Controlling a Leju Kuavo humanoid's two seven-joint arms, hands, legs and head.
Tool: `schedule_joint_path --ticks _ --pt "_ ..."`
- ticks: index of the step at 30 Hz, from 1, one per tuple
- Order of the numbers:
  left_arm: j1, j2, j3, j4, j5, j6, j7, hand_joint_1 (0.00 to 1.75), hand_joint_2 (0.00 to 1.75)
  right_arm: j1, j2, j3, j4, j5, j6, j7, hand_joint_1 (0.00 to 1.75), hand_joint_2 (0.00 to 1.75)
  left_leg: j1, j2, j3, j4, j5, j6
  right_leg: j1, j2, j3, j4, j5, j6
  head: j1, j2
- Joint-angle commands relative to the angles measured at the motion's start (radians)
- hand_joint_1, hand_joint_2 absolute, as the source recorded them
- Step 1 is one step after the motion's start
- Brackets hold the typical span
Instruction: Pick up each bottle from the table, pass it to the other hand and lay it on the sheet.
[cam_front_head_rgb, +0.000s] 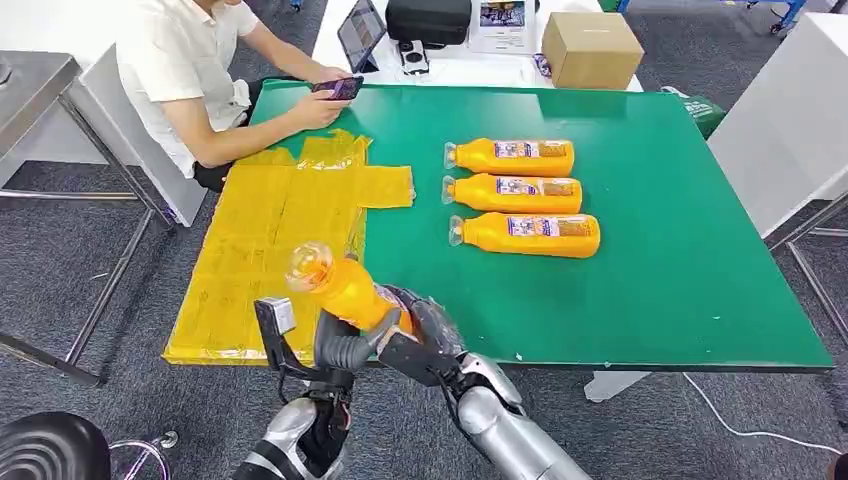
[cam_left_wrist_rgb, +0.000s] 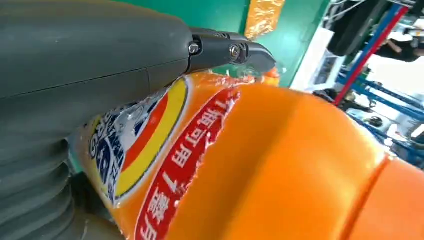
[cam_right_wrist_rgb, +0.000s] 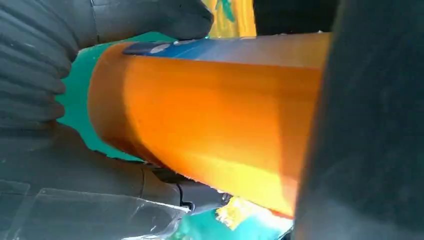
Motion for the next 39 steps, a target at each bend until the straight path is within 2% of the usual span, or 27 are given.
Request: schedule_joint_path --ticks 1,2,3,6,7,8,9,10,12,18,24,26,27,29,33,34,37,39 --pt "0.016 0.009 0.018 -0.105 0.034 -0.153 -0.027 1.75 1.75 -0.026 0.002 0.101 0.045 -0.109 0.101 -0.070 0.23 1.75 0.000 0.001 0.005 0.000 -0.002 -0.002 0.001 0.001 0.004 0.000 -0.002 -0.003 0.000 0.000" --pt "0.020 0.010 0.021 -0.108 0.034 -0.154 -0.028 1.75 1.75 -0.023 0.000 0.103 0.042 -0.109 0.102 -0.069 0.23 1.75 0.001 0.001 0.003 0.000 -0.002 -0.001 0.001 0.001 0.003 0.000 -0.001 -0.002 0.000 0.000" --pt "0.024 0.011 0.023 -0.118 0.038 -0.168 -0.032 1.75 1.75 -0.014 -0.001 0.098 0.030 -0.117 0.101 -0.072 0.00 1.75 0.000 0.000 0.005 0.000 -0.002 -0.002 0.001 0.000 0.004 0.000 -0.002 -0.003 0.000 0.000" --pt "0.035 0.020 0.034 -0.118 0.033 -0.196 -0.034 1.75 1.75 0.020 -0.011 0.080 -0.028 -0.156 0.119 -0.090 0.00 1.75 0.000 -0.002 0.006 -0.001 -0.003 -0.002 0.000 -0.002 0.005 0.001 -0.004 -0.003 0.000 0.000" --pt "0.036 0.018 0.041 -0.113 0.032 -0.195 -0.034 1.75 1.75 0.023 -0.014 0.079 -0.038 -0.161 0.126 -0.091 0.00 0.00 0.001 -0.001 0.004 -0.001 -0.002 -0.002 0.001 -0.001 0.004 0.000 -0.002 -0.002 0.000 0.000" --pt "0.032 0.013 0.054 -0.097 0.051 -0.210 -0.026 1.75 1.75 0.031 -0.020 0.085 -0.061 -0.166 0.140 -0.095 0.00 0.00 0.001 -0.002 0.009 -0.001 -0.004 -0.003 0.001 -0.002 0.009 0.000 -0.005 -0.004 0.000 0.000" --pt "0.032 0.011 0.060 -0.091 0.056 -0.216 -0.026 1.75 1.75 0.034 -0.020 0.085 -0.070 -0.175 0.153 -0.094 0.00 0.00 0.001 -0.001 0.003 0.000 -0.001 -0.001 0.001 -0.001 0.002 0.000 -0.002 -0.002 0.000 0.000" --pt "0.029 0.008 0.069 -0.084 0.071 -0.231 -0.022 1.75 1.75 0.039 -0.023 0.087 -0.085 -0.182 0.166 -0.099 0.00 0.00 0.001 -0.002 0.004 -0.001 -0.001 -0.002 0.001 -0.002 0.004 0.000 -0.002 -0.003 0.000 0.000" --pt "0.024 0.006 0.090 -0.082 0.083 -0.252 -0.028 1.75 1.75 0.056 -0.032 0.088 -0.121 -0.149 0.125 -0.110 0.00 0.00 0.001 -0.001 0.003 0.000 -0.001 -0.002 0.001 -0.001 0.003 0.000 -0.002 -0.002 0.000 0.000" --pt "0.036 0.012 0.115 -0.119 0.085 -0.252 -0.035 1.75 1.75 0.086 -0.036 0.086 -0.164 -0.150 0.119 -0.116 0.00 0.00 0.000 -0.001 0.004 -0.001 -0.002 -0.001 0.001 -0.001 0.003 0.000 -0.002 -0.002 0.000 0.000" --pt "0.061 0.032 0.263 -0.143 0.145 -0.304 -0.012 1.75 1.75 0.194 -0.058 0.034 -0.248 -0.100 -0.001 -0.122 0.00 0.00 0.001 -0.001 0.005 -0.001 -0.002 -0.002 0.001 -0.001 0.004 -0.001 -0.003 -0.003 0.000 0.000" --pt "0.050 0.045 0.256 -0.129 -0.007 -0.170 -0.053 1.75 1.75 0.236 -0.051 -0.031 -0.270 -0.081 -0.104 -0.150 0.00 0.00 0.001 -0.001 0.006 -0.002 -0.002 -0.002 0.001 -0.001 0.006 -0.001 -0.003 -0.003 0.000 0.000" --pt "0.037 0.052 0.238 -0.114 -0.188 0.025 -0.107 1.75 1.75 0.272 -0.038 -0.095 -0.306 -0.093 -0.201 -0.174 0.00 0.00 0.001 -0.003 0.004 -0.002 -0.001 -0.002 0.001 -0.003 0.004 -0.001 -0.003 -0.003 0.000 0.000" --pt "0.002 0.062 0.222 -0.043 -0.489 0.388 -0.131 1.75 1.75 0.335 -0.003 -0.243 -0.435 -0.098 -0.465 -0.233 0.00 0.00 0.000 -0.004 0.003 -0.001 -0.001 -0.002 0.000 -0.004 0.004 0.000 -0.003 -0.003 0.000 0.000" --pt "-0.003 0.055 0.232 -0.027 -0.517 0.412 -0.148 1.75 1.75 0.338 -0.018 -0.276 -0.511 -0.113 -0.462 -0.212 0.00 0.00 0.000 -0.003 -0.001 0.000 0.000 -0.001 0.000 -0.003 0.000 0.000 -0.002 -0.002 0.001 0.000" --pt "-0.003 0.054 0.232 -0.030 -0.531 0.418 -0.150 1.75 1.75 0.358 0.045 -0.379 -0.565 -0.099 -0.517 -0.271 0.00 0.00 0.000 -0.002 0.000 -0.001 0.000 -0.001 0.000 -0.002 0.000 0.000 -0.002 -0.002 0.000 0.000" --pt "-0.013 0.070 0.214 -0.025 -0.577 0.426 -0.119 1.75 1.75 0.376 0.103 -0.525 -0.728 -0.052 -0.517 -0.271 0.00 0.00 0.000 -0.003 0.003 0.002 -0.003 -0.002 0.000 -0.003 0.003 0.003 -0.005 -0.004 0.001 0.000" --pt "-0.044 0.085 0.200 0.028 -0.680 0.465 -0.068 1.75 1.75 0.368 0.119 -0.562 -0.772 -0.055 -0.517 -0.271 0.00 0.00 -0.001 -0.004 0.000 0.000 -0.001 -0.001 -0.001 -0.004 0.000 0.001 -0.003 -0.003 0.001 0.000"
